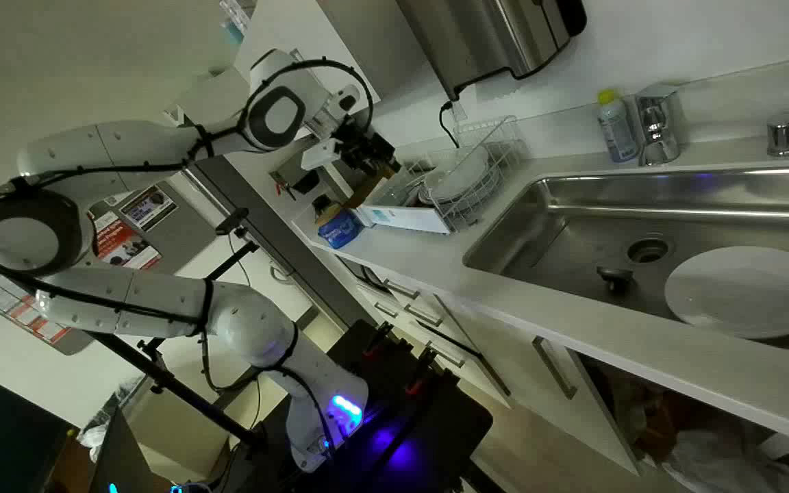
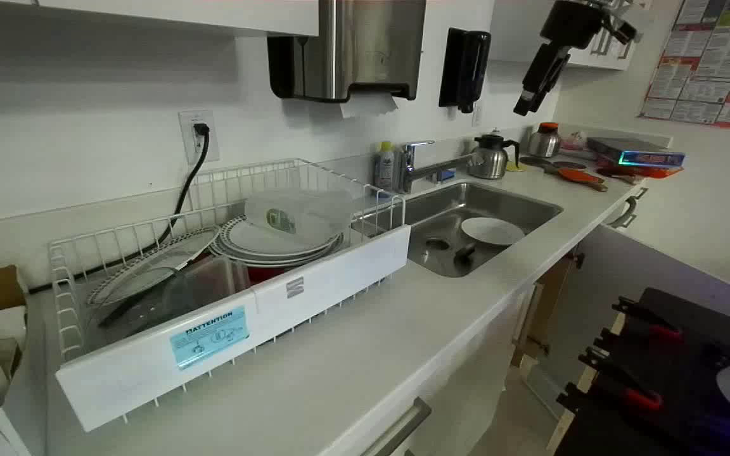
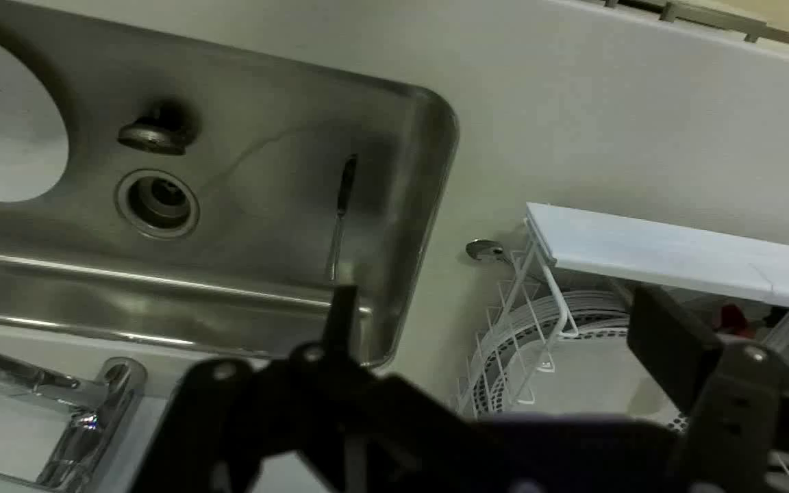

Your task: Move the container from the dish rack to the sink

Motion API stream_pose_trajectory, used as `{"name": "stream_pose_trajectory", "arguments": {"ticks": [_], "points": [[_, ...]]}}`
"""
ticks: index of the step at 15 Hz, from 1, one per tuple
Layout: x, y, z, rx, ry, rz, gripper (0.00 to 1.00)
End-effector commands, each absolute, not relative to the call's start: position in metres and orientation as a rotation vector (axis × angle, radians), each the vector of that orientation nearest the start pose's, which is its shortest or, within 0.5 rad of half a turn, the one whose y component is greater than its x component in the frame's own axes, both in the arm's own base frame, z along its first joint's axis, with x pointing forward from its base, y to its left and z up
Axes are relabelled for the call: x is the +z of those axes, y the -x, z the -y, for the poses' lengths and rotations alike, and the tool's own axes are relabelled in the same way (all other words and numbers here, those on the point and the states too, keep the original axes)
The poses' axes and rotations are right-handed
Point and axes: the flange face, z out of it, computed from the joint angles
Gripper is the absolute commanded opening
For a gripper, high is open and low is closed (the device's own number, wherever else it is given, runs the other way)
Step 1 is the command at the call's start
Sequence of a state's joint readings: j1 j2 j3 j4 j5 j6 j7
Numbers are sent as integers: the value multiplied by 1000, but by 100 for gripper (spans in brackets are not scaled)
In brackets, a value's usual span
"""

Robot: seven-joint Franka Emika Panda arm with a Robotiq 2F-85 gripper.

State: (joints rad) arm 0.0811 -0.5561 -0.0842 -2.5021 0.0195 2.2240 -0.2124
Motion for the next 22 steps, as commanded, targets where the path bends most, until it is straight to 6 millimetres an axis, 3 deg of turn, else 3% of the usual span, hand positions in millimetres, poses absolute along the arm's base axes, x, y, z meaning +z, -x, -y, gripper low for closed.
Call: {"name": "stream_pose_trajectory", "arguments": {"ticks": [1,9,13,16,22], "points": [[502,-405,3,-434,3062,316,100],[501,-407,1,-439,3070,316,100],[493,-429,-16,-429,3030,417,100],[475,-450,-44,-467,3028,554,100],[414,-476,-126,-534,3069,1078,100]]}}
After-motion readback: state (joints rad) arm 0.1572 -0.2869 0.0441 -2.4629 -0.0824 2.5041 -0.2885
